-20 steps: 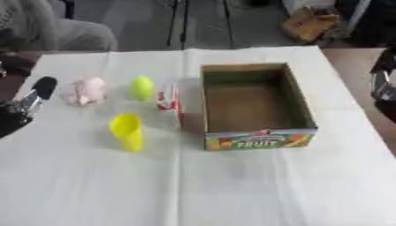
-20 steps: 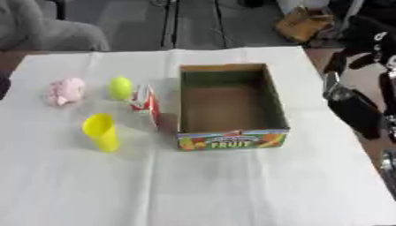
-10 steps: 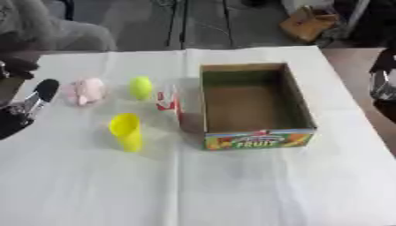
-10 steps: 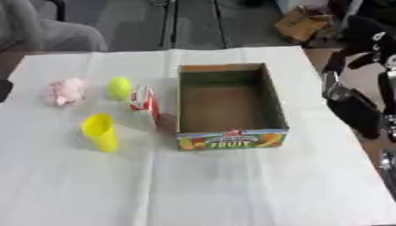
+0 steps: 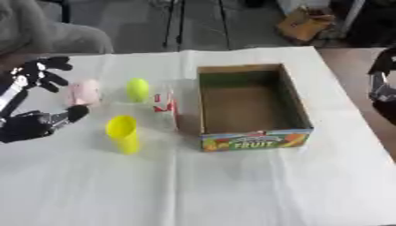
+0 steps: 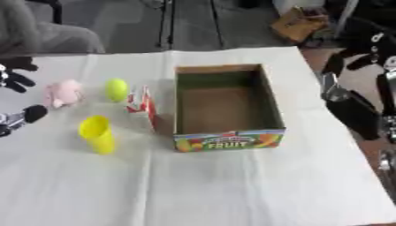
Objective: Pick up objects on the table and place them in the box.
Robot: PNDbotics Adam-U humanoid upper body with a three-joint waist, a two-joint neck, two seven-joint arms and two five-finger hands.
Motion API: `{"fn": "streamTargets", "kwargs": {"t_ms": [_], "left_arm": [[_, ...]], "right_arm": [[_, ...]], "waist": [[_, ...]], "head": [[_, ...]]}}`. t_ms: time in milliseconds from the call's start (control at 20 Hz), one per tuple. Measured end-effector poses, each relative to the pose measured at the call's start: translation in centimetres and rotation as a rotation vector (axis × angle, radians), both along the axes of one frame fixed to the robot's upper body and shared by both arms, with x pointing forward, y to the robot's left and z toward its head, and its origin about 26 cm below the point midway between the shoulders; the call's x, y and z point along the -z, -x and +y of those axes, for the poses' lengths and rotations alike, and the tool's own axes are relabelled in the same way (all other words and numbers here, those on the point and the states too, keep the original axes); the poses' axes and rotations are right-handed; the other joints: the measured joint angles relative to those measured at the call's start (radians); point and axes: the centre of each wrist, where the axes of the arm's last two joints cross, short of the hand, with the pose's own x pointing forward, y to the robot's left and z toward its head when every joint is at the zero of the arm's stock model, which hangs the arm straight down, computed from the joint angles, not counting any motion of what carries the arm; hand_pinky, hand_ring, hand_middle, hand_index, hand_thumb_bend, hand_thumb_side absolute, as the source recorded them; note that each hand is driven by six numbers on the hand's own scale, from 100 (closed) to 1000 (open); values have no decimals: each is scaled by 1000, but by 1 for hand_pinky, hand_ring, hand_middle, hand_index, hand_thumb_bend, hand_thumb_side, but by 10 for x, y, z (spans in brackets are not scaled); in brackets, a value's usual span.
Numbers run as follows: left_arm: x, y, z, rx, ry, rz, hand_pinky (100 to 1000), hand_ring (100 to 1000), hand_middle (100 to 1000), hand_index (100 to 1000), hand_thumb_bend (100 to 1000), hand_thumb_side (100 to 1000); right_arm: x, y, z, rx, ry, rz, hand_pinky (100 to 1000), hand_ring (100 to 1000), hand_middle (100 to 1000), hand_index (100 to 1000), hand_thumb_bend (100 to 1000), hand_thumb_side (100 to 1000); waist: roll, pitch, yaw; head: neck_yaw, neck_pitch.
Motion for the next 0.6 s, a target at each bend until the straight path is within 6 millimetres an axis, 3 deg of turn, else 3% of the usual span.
{"fn": "streamTargets", "kwargs": {"t_ms": [250,600], "left_arm": [[11,-24,-3,49,-194,118,726,749,807,929,856,596],[19,-50,-6,61,-390,191,722,737,791,911,877,589]], "right_arm": [[0,0,0,-2,2,1,554,651,748,915,100,294],[0,0,1,-8,6,4,554,651,748,915,100,292]], "waist": [[2,0,-4],[2,0,-11]], "head": [[2,0],[6,-4]]}}
